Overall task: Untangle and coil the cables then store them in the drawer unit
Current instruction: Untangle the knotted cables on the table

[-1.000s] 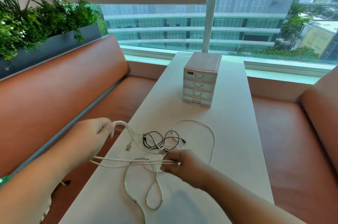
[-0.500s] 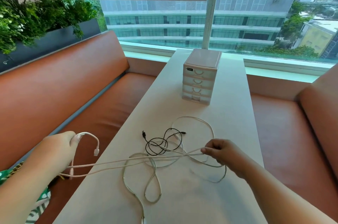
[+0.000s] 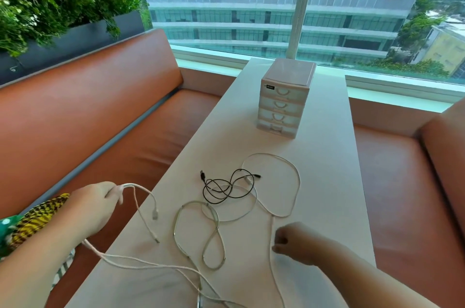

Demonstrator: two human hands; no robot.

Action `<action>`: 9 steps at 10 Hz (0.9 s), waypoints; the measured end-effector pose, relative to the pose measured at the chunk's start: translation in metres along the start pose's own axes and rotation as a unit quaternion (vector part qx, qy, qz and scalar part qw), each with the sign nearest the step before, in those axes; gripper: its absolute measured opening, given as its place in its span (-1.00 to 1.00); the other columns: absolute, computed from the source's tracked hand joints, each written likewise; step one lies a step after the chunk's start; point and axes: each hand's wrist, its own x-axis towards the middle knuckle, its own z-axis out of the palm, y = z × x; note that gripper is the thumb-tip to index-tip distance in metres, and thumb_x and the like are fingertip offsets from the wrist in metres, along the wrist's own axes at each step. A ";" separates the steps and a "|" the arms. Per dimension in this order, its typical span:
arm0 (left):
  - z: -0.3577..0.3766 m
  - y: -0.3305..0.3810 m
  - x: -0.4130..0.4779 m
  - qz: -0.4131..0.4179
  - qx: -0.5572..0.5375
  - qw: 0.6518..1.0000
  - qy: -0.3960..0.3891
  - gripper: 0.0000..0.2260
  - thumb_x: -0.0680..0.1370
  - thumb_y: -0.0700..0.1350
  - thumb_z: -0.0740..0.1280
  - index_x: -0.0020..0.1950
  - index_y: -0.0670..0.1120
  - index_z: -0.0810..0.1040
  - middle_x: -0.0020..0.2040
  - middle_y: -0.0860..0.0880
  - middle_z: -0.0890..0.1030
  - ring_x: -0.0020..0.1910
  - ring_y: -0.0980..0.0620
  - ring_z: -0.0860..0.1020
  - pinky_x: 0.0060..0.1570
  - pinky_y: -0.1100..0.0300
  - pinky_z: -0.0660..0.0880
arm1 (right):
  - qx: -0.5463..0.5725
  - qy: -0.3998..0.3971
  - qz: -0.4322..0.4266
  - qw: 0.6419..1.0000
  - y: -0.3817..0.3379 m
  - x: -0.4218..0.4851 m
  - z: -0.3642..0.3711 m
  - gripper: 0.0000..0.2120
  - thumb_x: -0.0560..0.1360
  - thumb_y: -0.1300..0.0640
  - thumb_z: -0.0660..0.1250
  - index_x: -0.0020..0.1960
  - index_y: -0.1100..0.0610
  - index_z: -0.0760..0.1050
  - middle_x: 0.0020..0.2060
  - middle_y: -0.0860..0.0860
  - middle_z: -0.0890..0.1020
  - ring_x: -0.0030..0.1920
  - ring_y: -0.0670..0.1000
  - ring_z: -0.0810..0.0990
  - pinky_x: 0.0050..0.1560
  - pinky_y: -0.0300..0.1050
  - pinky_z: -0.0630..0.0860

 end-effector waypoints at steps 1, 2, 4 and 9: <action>-0.044 0.054 -0.044 -0.010 -0.031 0.999 0.000 -0.72 0.56 0.16 0.12 -0.20 0.09 0.52 -0.46 0.06 0.51 -0.46 0.11 0.50 -0.47 0.26 0.34 | -0.046 0.027 -0.104 0.993 -0.036 0.014 0.005 -0.79 0.56 0.04 0.25 0.14 0.05 0.56 -0.06 -0.05 0.49 0.14 0.08 0.53 0.04 -0.15 0.40; -0.068 0.079 -0.066 -0.011 -0.038 0.999 -0.015 -0.76 0.60 0.02 0.17 -0.18 0.00 0.56 -0.45 0.07 0.44 -0.44 0.14 0.42 -0.47 0.27 0.25 | -0.120 0.027 -0.199 0.972 -0.068 0.022 0.014 -0.61 0.60 0.14 0.19 0.42 -0.01 0.34 0.37 -0.02 0.35 0.29 0.12 0.40 0.23 0.04 0.41; -0.091 0.107 -0.090 -0.018 -0.079 0.997 -0.019 -0.66 0.62 -0.02 0.15 -0.32 -0.03 0.52 -0.49 -0.04 0.45 -0.46 -0.01 0.42 -0.46 0.16 0.23 | -0.277 0.052 -0.247 0.927 -0.092 0.021 0.040 -0.68 0.55 0.18 0.25 0.30 0.12 0.38 0.20 0.14 0.45 0.21 0.21 0.38 0.02 0.09 0.32; -0.103 0.155 -0.104 -0.196 -0.714 0.560 -0.372 -0.62 0.41 -0.15 0.44 -0.51 -0.09 0.33 -0.54 0.00 0.31 -0.66 0.13 0.24 -0.66 0.38 0.09 | 0.592 0.089 -0.169 0.783 -0.122 -0.013 -0.063 -0.83 0.63 0.23 0.15 -0.09 0.12 0.46 -0.37 -0.03 0.54 -0.15 0.09 0.65 0.17 0.10 0.47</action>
